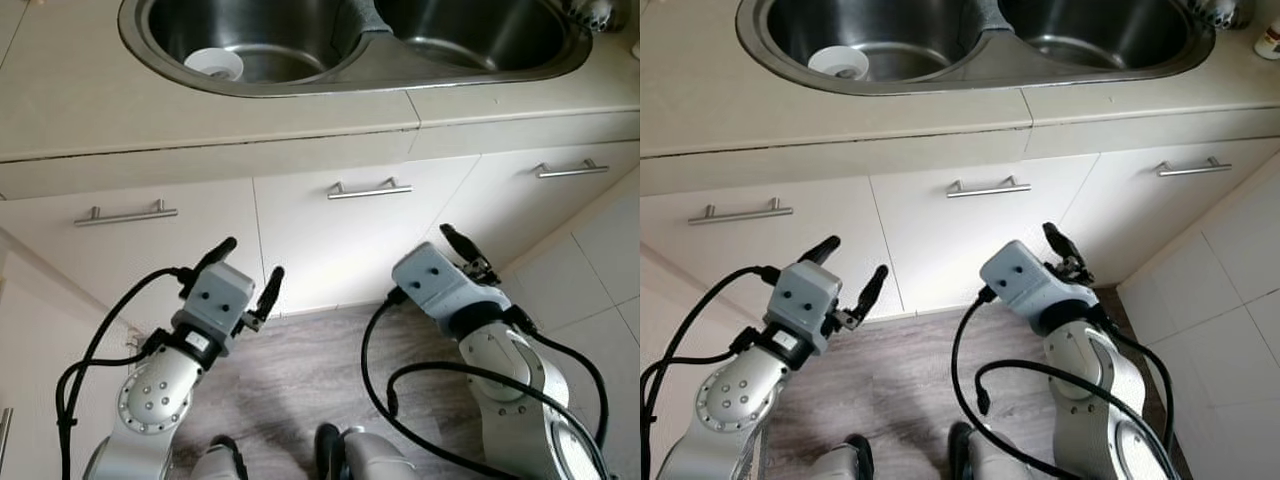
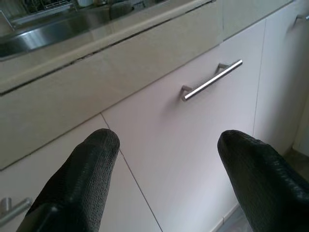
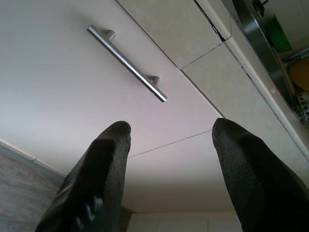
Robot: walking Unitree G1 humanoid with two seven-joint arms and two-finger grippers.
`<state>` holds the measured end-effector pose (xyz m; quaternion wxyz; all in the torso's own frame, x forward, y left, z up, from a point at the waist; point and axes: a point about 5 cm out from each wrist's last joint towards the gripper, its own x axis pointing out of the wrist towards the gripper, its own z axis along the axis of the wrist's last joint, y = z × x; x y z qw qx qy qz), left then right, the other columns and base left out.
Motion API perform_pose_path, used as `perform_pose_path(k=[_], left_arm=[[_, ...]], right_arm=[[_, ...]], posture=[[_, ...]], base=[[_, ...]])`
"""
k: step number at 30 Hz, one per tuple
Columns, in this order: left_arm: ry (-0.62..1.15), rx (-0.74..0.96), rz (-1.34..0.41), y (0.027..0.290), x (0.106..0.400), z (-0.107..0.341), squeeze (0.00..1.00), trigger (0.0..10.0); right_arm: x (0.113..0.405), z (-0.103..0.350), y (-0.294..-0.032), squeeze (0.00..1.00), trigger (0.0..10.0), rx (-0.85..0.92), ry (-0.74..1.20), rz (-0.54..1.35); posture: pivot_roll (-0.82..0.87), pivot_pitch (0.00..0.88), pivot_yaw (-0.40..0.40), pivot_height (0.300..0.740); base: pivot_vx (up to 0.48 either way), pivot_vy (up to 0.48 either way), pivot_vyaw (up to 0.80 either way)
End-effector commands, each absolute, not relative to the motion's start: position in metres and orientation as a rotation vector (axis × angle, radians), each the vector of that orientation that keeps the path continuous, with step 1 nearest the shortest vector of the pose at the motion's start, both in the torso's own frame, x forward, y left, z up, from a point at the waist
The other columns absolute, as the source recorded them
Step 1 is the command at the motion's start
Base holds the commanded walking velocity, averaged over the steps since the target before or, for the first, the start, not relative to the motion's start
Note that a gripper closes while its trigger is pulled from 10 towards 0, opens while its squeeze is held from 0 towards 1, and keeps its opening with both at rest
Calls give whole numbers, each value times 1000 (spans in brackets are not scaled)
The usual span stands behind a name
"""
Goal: Kitchen organization
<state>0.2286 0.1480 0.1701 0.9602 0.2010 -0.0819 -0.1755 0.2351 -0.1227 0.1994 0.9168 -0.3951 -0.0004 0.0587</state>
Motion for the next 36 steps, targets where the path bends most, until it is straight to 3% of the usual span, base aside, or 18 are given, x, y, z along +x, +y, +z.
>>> perform_pose_path(k=[1, 7, 18, 30, 36], left_arm=[[-163, 412, -365, 145, 228, 167, 0, 10000], [-190, 402, -357, 140, 237, 167, 0, 10000], [-240, 384, -367, 128, 251, 166, 0, 10000], [-255, 360, -362, 126, 259, 160, 0, 10000], [-224, 369, -340, 128, 253, 152, 0, 10000]], right_arm=[[236, 197, -125, 0, 10000, -788, 21, 116], [240, 195, -121, 0, 10000, -770, 14, 125], [248, 193, -137, 0, 10000, -800, 7, 57], [240, 182, -161, 0, 10000, -836, 57, 12], [225, 171, -175, 0, 10000, -768, 144, -16]], posture=[[-122, 263, -108, 740], [-117, 170, -104, 740], [-114, 0, -75, 740], [-129, 0, -65, 740], [-137, 0, -73, 740]], base=[[0, 0, 0], [0, 0, 0], [0, 0, 0], [0, 0, 0], [0, 0, 0]])
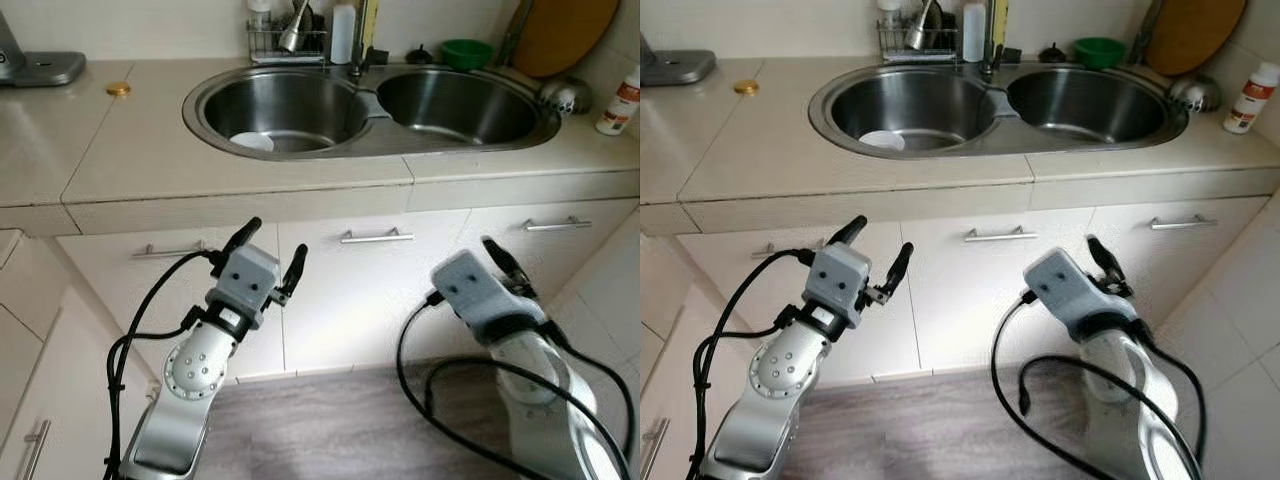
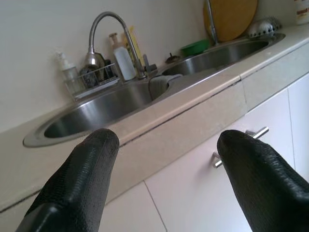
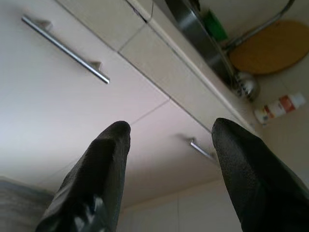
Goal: Kitchen organization
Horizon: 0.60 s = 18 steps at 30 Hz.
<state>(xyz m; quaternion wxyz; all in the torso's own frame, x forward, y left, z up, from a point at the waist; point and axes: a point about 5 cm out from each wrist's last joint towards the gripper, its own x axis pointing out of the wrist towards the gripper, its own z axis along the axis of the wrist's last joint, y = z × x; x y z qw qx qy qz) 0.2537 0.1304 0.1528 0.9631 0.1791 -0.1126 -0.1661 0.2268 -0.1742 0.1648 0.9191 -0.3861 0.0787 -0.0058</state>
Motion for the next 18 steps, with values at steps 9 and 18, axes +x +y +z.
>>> perform_pose_path(k=[9, 18], left_arm=[[-139, 288, -309, 140, 248, 143, 0, 10000], [-60, 207, -318, 140, 229, 135, 0, 10000]], right_arm=[[204, 163, -182, 0, 10000, -630, 209, -115], [187, 169, -185, 0, 10000, -681, 112, -109]], posture=[[-146, 0, -76, 740], [-150, 0, -61, 740]], base=[[0, 0, 0], [0, 0, 0]])
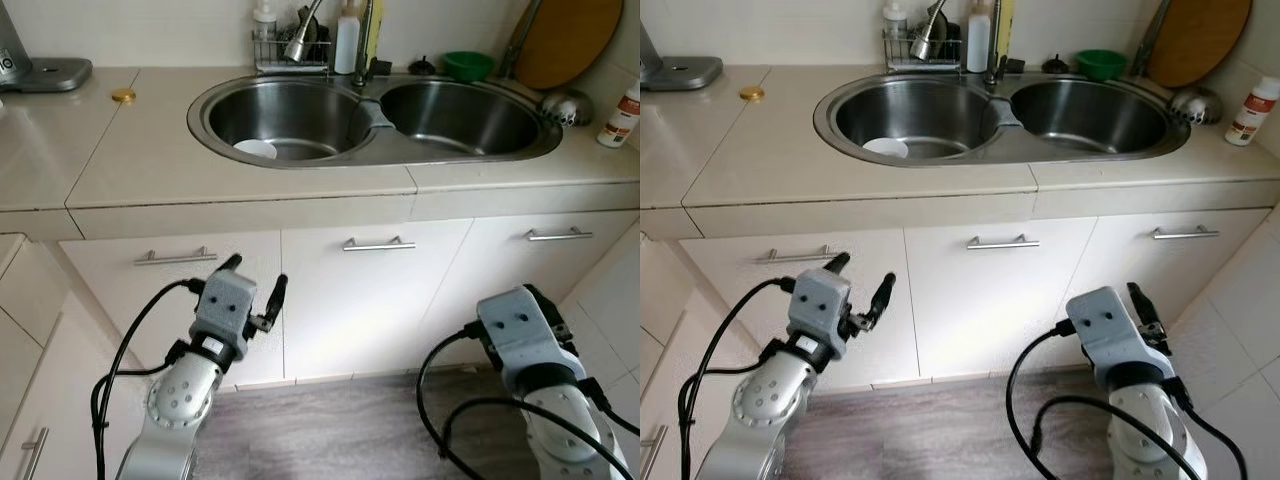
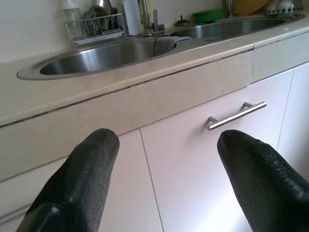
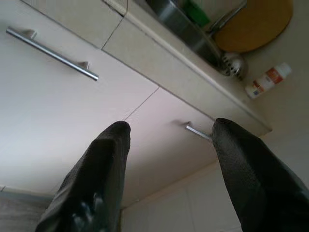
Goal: Kitchen organization
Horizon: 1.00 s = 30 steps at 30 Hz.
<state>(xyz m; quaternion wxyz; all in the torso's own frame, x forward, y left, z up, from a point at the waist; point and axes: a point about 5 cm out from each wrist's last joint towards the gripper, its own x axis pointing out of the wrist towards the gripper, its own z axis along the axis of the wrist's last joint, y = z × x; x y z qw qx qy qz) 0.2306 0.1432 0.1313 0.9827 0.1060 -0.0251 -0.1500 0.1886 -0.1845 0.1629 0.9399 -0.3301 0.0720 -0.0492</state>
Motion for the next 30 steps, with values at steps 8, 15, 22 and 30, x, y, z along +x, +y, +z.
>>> perform_pose_path(k=[8, 15, 22, 30], left_arm=[[-54, 275, -387, 136, 218, 132, 0, 10000], [-55, 324, -382, 140, 218, 131, 0, 10000], [-55, 348, -351, 142, 223, 138, 0, 10000], [-44, 358, -367, 135, 226, 133, 0, 10000]], right_arm=[[172, 161, -175, 0, 10000, -811, 22, 33], [179, 159, -169, 0, 10000, -780, -44, 22], [190, 162, -157, 0, 10000, -723, -127, 22], [201, 162, -146, 0, 10000, -689, -222, 85]], posture=[[-146, 0, -50, 740], [-117, 0, -50, 740], [-98, 0, -46, 740], [-96, 0, -26, 740]], base=[[0, 0, 0], [0, 0, 0], [0, 0, 0], [0, 0, 0]])
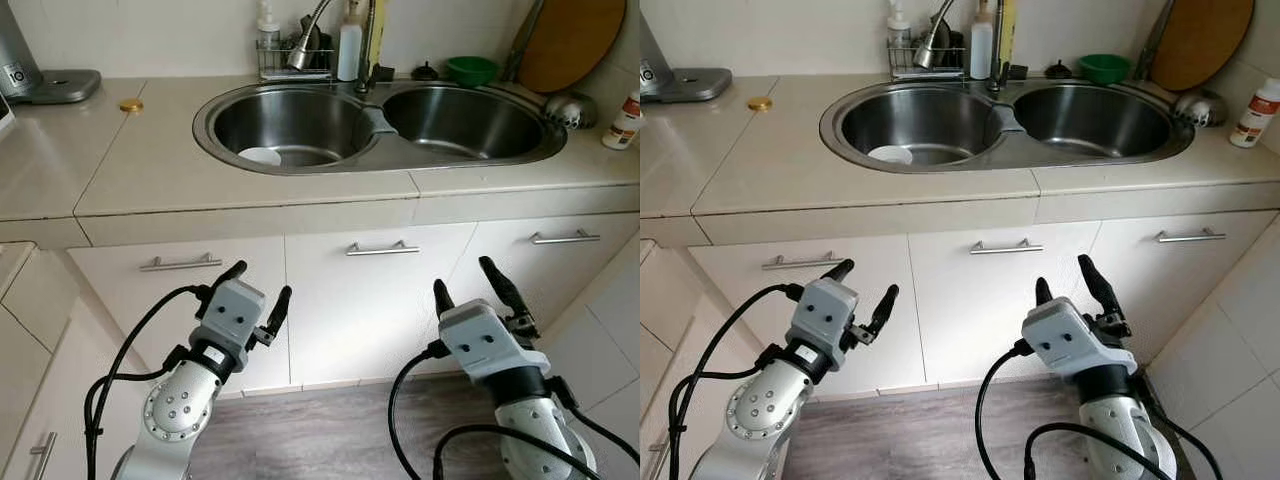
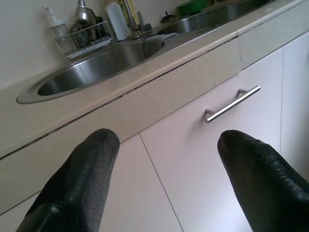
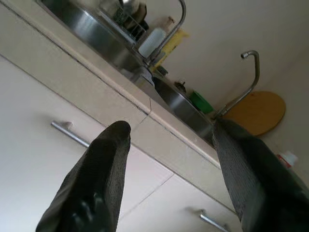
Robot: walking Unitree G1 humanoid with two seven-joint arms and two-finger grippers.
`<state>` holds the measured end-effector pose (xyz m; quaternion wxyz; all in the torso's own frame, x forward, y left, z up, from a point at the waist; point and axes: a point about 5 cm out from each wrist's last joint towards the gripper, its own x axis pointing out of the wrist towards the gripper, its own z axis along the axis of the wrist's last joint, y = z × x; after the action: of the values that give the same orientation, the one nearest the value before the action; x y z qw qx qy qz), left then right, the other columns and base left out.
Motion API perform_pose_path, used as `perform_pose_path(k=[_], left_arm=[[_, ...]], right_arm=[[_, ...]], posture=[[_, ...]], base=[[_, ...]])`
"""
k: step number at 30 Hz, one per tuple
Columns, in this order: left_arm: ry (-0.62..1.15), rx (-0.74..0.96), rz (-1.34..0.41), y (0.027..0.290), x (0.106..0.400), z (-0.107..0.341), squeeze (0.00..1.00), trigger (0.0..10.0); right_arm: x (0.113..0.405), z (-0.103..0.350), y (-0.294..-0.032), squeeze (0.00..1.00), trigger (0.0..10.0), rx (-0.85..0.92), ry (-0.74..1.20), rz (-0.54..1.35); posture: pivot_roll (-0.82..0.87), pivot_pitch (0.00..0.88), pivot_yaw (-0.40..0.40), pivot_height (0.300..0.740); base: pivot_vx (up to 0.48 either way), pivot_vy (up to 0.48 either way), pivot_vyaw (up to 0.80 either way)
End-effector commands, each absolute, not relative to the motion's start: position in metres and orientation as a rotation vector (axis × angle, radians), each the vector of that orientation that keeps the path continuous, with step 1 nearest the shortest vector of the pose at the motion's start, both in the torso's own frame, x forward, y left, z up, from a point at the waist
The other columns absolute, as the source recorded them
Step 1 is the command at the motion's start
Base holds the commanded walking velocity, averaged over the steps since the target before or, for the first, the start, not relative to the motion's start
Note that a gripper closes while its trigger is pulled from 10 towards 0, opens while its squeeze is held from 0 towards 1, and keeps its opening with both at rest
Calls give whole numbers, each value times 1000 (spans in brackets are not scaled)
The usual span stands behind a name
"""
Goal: Kitchen organization
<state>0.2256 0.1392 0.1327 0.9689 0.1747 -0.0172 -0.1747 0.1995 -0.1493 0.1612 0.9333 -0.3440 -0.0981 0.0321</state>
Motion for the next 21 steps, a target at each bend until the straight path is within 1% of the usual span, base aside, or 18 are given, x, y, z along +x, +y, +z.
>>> perform_pose_path(k=[1, 6, 11, 13, 15, 17, 21], left_arm=[[-44, 357, -368, 133, 227, 133, 0, 10000], [-41, 360, -355, 136, 228, 134, 0, 10000], [-25, 334, -310, 147, 228, 132, 0, 10000], [0, 311, -260, 154, 234, 125, 0, 10000], [5, 293, -243, 155, 238, 123, 0, 10000], [-2, 298, -246, 153, 242, 124, 0, 10000], [-11, 287, -249, 153, 242, 125, 0, 10000]], right_arm=[[203, 162, -146, 0, 10000, -685, -225, 92], [208, 159, -147, 0, 10000, -655, -235, 91], [214, 157, -149, 0, 10000, -605, -215, 87], [215, 157, -151, 0, 10000, -575, -201, 62], [215, 157, -152, 0, 10000, -566, -195, 46], [212, 160, -152, 0, 10000, -494, -165, 21], [205, 158, -148, 0, 10000, -479, -145, 47]], posture=[[-96, 0, -26, 740], [-90, 0, -19, 740], [-84, 0, -20, 740], [-81, 0, -24, 740], [-80, 0, -27, 740], [-81, 0, -29, 740], [-89, 0, -31, 740]], base=[[0, 0, 0], [0, 0, 0], [0, 0, 0], [0, 0, 0], [0, 0, 0], [0, 0, 0], [0, 0, 0]])
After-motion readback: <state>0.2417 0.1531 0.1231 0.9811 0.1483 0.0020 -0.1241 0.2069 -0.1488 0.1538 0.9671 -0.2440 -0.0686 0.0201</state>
